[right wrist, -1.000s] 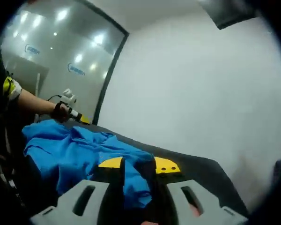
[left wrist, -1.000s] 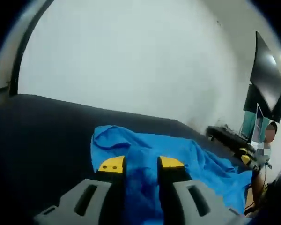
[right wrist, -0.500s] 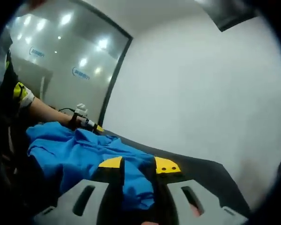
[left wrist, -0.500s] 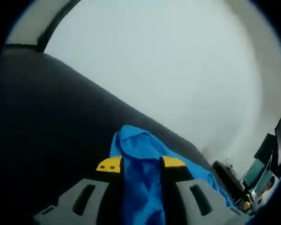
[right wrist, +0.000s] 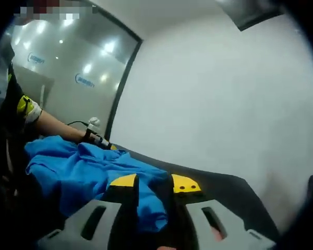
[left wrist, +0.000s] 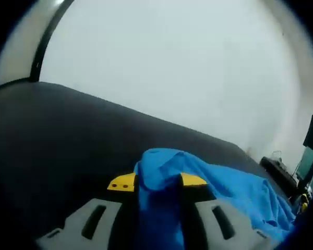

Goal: Spread out the cloth and fold it

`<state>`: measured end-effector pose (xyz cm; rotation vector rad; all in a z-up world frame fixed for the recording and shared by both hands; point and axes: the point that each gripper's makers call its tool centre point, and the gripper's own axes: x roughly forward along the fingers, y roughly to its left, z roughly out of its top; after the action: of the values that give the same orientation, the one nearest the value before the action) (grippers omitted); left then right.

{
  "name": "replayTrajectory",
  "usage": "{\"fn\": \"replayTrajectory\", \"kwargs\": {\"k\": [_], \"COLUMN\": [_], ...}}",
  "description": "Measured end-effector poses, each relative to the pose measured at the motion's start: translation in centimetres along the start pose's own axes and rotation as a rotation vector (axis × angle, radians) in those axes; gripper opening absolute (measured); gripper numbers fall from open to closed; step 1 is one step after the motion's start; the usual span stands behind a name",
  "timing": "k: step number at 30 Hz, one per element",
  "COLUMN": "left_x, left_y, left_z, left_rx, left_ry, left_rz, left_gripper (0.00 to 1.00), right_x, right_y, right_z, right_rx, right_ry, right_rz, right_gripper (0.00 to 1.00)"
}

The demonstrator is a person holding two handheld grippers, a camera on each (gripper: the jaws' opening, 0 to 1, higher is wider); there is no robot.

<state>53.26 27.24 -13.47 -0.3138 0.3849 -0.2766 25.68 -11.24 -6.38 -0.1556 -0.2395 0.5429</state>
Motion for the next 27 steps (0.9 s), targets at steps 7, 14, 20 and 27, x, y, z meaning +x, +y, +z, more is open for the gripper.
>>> {"fn": "replayTrajectory", "kwargs": {"k": [7, 14, 20, 27], "left_x": [0.2, -0.6, 1.0, -3.8], "left_y": [0.1, 10.2, 8.4, 8.4], "left_z": [5.5, 9.9, 2.5, 6.5], "left_rx": [0.150, -0.045, 0.031, -0.371], "left_ry": [-0.103, -0.176, -0.034, -0.288], "left_rz": [0.018, 0.368, 0.157, 0.044], "left_gripper": [0.00, 0.09, 0.35, 0.30], "right_x": [-0.3, -0.9, -1.2, -1.2], "right_y": [-0.2, -0.6, -0.2, -0.1], "right_z": [0.0, 0.6, 0.6, 0.0], "right_rx": [-0.010, -0.018, -0.037, -0.046], "right_ry": [-0.002, -0.029, -0.013, 0.027], "right_rz": [-0.009, -0.044, -0.044, -0.038], "right_gripper": [0.21, 0.20, 0.20, 0.21]}}
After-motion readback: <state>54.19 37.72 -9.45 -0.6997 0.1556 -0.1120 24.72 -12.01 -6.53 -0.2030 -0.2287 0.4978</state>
